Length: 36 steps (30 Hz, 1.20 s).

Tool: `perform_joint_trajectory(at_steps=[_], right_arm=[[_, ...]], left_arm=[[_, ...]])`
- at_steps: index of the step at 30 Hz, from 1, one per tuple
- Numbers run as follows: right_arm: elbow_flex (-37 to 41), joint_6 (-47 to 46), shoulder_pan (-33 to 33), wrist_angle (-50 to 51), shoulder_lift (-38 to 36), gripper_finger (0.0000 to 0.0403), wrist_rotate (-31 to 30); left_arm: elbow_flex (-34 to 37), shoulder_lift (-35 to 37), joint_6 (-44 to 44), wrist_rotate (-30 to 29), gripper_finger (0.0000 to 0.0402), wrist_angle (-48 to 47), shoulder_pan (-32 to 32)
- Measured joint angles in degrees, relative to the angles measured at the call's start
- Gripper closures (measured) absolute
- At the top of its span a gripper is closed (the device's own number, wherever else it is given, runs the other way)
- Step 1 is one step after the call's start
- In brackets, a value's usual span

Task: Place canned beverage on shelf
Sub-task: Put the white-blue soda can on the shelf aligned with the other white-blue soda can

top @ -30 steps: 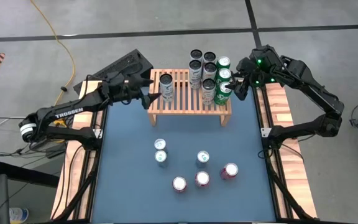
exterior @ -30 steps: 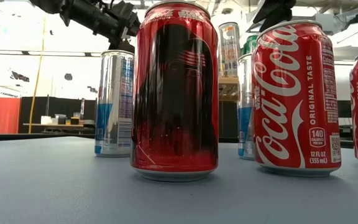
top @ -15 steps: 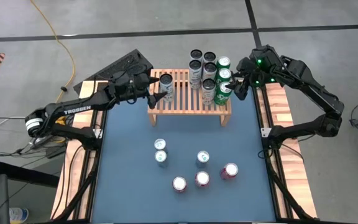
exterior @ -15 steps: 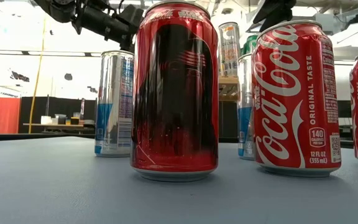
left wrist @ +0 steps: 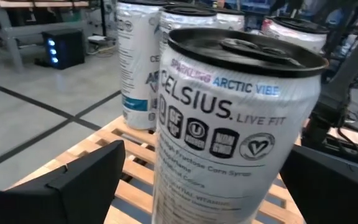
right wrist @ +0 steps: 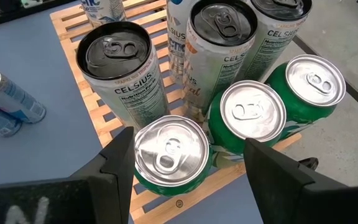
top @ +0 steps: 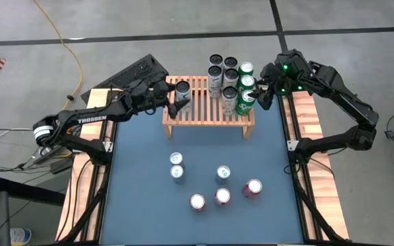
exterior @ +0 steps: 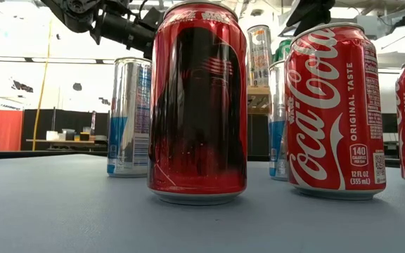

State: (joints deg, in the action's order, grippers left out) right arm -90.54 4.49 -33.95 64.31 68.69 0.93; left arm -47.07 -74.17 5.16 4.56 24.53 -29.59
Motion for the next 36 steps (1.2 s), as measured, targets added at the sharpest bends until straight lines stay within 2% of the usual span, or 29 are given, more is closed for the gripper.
perform_joint_trajectory(at_steps=[5,16,19,24,31,34,36], right_arm=[[0.0,0.0,0.0,0.0,0.0,0.0163,0.0],[0.0,0.3,0.0,0.0,0.0,0.0163,0.0],[0.0,0.3,0.0,0.0,0.0,0.0163,0.0],[0.0,0.5,0.0,0.0,0.0,0.0163,0.0],[0.0,0.5,0.0,0.0,0.0,0.0163,0.0],[0.0,0.5,0.0,0.0,0.0,0.0163,0.0],[0.0,0.5,0.0,0.0,0.0,0.0163,0.1]], left_arm=[[0.0,0.0,0.1,-0.6,0.0032,0.0,0.0],[0.0,0.0,0.8,-0.7,0.0162,0.4,0.3],[0.0,0.0,0.8,0.9,0.0166,0.9,0.2],[-0.5,-0.1,0.0,7.5,0.0163,2.7,0.3],[-3.2,-0.1,-2.0,12.3,0.0162,3.1,0.2],[-4.7,-2.0,-1.4,15.3,0.0162,3.1,0.0],[-6.6,-4.7,0.1,19.5,0.0162,3.0,-0.2]])
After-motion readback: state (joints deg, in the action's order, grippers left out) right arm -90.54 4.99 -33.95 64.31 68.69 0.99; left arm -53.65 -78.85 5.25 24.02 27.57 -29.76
